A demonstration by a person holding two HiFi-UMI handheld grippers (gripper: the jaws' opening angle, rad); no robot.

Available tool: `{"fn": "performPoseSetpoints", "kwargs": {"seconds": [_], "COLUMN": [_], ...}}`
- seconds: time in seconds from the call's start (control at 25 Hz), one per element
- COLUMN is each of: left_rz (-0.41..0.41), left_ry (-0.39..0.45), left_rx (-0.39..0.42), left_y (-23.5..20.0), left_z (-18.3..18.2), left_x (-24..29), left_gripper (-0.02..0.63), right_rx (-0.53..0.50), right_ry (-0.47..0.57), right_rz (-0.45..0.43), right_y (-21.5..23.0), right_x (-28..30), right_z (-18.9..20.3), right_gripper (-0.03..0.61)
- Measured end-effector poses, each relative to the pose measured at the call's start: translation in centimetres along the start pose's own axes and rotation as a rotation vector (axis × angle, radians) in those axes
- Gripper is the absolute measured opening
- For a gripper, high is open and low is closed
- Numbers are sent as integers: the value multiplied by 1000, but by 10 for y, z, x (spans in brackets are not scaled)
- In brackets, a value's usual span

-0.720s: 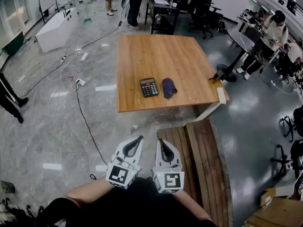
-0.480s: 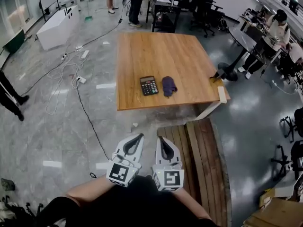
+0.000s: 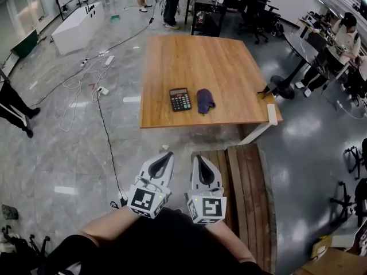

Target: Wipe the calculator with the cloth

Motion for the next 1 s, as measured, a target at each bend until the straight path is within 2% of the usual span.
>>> {"fn": "performPoseSetpoints", "kwargs": {"seconds": [0.2,0.44,0.76,1.0], "left_rz": [-56,-90,-117,-94], "left_ry": [0,-31,-69,-121], "left_rx": [4,-3,-56,-83], "left_y": [-2,-31,-113,-189], "left_z": [2,19,56,74], "left_x": [12,53,166,262], "left_gripper": [6,6,8,6], "right_rx": [6,17,-23,2], "right_ry": [-7,-24,-68,-134], "right_rz": [-13,-3,12,16], "right_y": [22,48,96,125], "right_x": [9,49,177,297], "right_z": [4,16,37,51], "right_gripper": [15,15,15,15]}}
Point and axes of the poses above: the fingertips, and each gripper's own axes: x forward along the fingers, y to its right, z out of its underside, the point moved 7 cm from there along -x, backward along the fingers, and after that the axes turned 2 degrees about -y, right-handed, at the moved point
